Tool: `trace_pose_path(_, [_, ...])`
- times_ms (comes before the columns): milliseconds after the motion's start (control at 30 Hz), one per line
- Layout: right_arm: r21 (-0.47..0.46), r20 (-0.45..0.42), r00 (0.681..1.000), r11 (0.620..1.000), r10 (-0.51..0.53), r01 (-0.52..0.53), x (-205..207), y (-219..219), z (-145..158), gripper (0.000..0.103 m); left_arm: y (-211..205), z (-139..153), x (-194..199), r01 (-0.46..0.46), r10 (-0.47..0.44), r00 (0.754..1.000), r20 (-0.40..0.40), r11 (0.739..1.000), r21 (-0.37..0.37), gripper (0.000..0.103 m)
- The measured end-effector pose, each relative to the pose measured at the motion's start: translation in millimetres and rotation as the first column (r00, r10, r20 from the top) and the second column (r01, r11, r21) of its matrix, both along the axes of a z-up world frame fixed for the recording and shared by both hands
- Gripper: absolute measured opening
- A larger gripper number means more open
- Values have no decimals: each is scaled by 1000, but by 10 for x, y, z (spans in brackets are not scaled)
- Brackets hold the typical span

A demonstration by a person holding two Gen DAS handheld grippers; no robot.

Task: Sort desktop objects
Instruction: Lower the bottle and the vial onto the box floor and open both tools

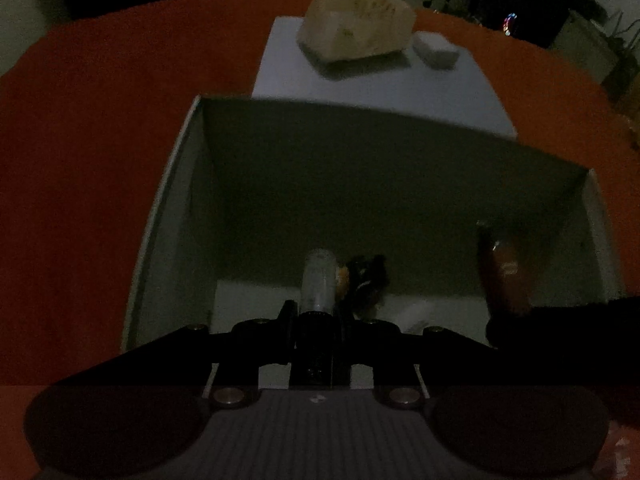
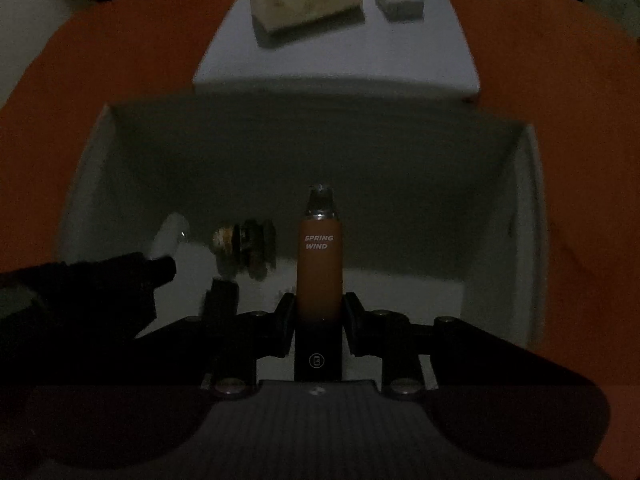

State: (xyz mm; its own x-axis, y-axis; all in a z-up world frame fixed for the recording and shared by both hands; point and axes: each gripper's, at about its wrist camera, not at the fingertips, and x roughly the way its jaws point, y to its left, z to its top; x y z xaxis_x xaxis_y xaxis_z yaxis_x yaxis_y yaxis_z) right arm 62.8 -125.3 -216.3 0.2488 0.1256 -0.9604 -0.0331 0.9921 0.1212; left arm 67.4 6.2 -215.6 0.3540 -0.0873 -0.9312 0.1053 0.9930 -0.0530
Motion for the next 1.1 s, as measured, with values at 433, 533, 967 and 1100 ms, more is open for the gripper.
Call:
trace_pose_path(433, [-6,-39,999,1000,-18,17,-160,129,-499,28,117,-321,-54,-10,14,999,-46,997,76,17])
trace_pose_path(533, [-17,-41,999,1000,-13,12,-183,124,-546,28,124,-370,-53,-4,7,998,-55,998,60,17])
trace_pose_path(967, [-42,-51,999,999,-4,2,-222,153,-608,28,135,-520,-64,-11,16,994,-109,999,45,17])
trace_pose_path(1100, [-34,-55,998,999,-15,14,-231,157,-609,29,130,-563,-46,-4,10,991,-133,999,44,18])
